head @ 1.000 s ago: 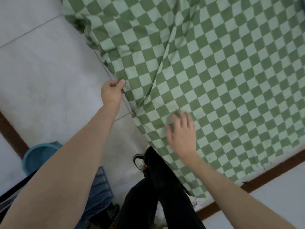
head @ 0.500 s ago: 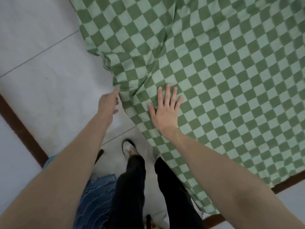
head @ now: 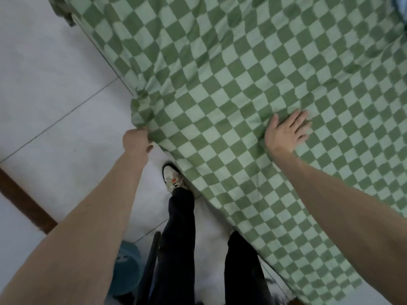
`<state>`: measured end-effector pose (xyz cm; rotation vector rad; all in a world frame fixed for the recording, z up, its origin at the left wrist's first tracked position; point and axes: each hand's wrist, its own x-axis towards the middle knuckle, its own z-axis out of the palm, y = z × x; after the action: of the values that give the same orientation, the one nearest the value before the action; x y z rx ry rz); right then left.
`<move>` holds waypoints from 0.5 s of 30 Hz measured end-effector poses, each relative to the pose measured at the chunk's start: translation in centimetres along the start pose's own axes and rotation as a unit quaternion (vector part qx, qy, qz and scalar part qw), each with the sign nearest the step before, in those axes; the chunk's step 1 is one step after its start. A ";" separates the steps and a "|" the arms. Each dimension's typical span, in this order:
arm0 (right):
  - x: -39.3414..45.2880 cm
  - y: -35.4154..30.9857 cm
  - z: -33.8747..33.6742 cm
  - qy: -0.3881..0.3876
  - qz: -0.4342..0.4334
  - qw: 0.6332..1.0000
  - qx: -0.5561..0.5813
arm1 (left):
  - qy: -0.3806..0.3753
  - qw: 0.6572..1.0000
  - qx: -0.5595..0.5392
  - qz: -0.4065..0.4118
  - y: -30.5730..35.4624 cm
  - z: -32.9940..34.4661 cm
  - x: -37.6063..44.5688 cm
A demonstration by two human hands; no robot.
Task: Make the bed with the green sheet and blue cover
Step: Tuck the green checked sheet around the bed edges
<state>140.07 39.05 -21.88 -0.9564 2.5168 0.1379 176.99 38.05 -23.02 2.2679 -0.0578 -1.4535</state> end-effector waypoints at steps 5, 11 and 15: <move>-4.8 -9.8 4.4 0.010 -0.095 0.995 -0.009 | -0.045 0.997 0.021 0.051 6.1 -1.2 1.9; -6.8 -13.6 6.6 0.011 -0.245 0.966 -0.081 | -0.036 0.975 0.127 0.179 14.5 -0.1 6.0; -6.2 -13.6 5.9 -0.047 -0.246 0.963 -0.098 | 0.001 0.907 0.334 0.256 15.2 -1.1 7.4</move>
<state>155.23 33.97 -23.60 -1.5838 2.1316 0.2709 184.25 22.75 -23.09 2.4618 -1.2213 -1.2471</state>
